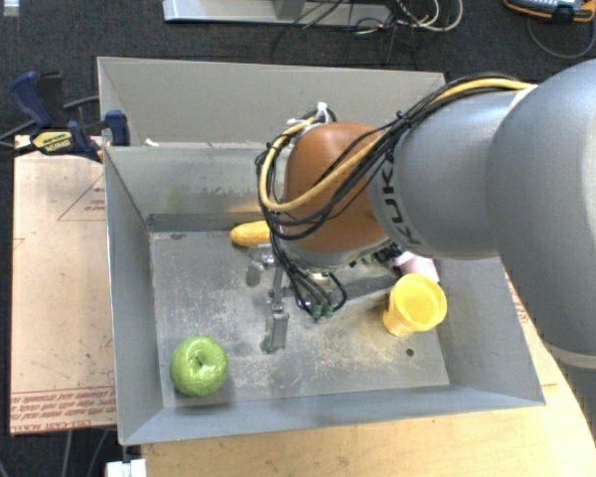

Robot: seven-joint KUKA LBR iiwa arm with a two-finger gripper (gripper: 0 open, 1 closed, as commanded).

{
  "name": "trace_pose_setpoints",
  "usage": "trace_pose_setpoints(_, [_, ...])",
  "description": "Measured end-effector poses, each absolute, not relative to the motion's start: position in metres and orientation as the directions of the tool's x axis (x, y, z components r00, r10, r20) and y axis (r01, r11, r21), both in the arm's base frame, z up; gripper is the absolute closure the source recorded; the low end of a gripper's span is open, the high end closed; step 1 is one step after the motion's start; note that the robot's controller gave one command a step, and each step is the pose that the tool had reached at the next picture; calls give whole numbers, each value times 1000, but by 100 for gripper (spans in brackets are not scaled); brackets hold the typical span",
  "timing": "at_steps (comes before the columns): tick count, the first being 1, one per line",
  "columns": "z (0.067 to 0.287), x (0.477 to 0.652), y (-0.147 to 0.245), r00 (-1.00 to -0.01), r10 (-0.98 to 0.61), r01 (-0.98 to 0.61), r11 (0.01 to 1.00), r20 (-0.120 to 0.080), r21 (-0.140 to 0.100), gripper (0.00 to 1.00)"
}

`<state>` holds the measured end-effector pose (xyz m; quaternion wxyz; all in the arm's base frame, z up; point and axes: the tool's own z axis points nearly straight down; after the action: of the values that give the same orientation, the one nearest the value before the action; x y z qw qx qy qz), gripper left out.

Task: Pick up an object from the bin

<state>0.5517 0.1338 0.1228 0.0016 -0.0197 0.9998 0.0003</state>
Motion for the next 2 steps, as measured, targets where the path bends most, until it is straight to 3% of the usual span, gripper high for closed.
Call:
trace_pose_setpoints(1, [84,521,149,-999,-50,-50,999,-3,8,0])
trace_pose_setpoints(2, [70,507,140,-998,-65,-65,998,3,-2,0])
